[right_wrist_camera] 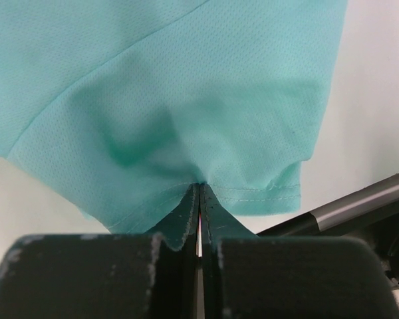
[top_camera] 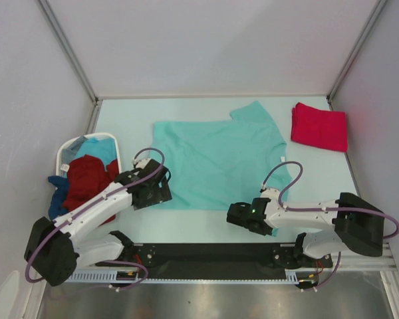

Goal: Fold and stack the t-shirts
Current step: Grap the side of the flattened tshirt closest away from the robot with both arms

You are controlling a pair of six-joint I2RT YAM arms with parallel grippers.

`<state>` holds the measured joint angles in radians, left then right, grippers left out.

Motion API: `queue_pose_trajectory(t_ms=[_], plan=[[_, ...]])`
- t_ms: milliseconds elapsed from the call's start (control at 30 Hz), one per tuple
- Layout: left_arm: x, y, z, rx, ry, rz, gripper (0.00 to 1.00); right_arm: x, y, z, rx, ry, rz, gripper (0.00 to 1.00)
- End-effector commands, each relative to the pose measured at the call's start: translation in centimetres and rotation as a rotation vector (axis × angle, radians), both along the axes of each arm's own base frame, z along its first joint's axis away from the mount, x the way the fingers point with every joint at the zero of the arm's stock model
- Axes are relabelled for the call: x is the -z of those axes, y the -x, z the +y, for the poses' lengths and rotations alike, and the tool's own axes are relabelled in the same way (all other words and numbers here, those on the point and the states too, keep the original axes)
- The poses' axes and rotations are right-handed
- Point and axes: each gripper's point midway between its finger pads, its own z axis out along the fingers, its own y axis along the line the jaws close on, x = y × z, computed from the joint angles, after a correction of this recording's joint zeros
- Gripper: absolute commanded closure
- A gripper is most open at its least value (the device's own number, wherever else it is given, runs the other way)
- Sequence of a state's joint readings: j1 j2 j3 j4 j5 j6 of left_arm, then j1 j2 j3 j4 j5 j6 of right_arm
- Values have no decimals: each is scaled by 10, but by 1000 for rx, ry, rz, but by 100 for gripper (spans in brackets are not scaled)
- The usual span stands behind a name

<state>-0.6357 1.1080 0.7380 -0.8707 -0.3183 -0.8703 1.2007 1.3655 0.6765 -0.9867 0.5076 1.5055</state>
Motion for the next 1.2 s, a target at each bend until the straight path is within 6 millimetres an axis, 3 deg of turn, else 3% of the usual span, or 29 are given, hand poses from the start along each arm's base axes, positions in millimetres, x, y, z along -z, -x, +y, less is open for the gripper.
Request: queue_pose_trajectory(t_ms=[0,433,667,933,1167], plan=[[18,-2,-6,-15,91,73,12,-8,-8,-10,1,16,-42,100],[33,0,-6,-60,91,115,45,-11,-16,-16,5,11,-48,100],[45,4,3,-115,77,155,42,-9,-17,-19,5,8,-45,100],[56,7,8,-146,71,194,49,-8,-18,-23,10,9,-39,100],[52,1,5,-118,69,180,58,-8,-19,-22,5,6,-38,100]])
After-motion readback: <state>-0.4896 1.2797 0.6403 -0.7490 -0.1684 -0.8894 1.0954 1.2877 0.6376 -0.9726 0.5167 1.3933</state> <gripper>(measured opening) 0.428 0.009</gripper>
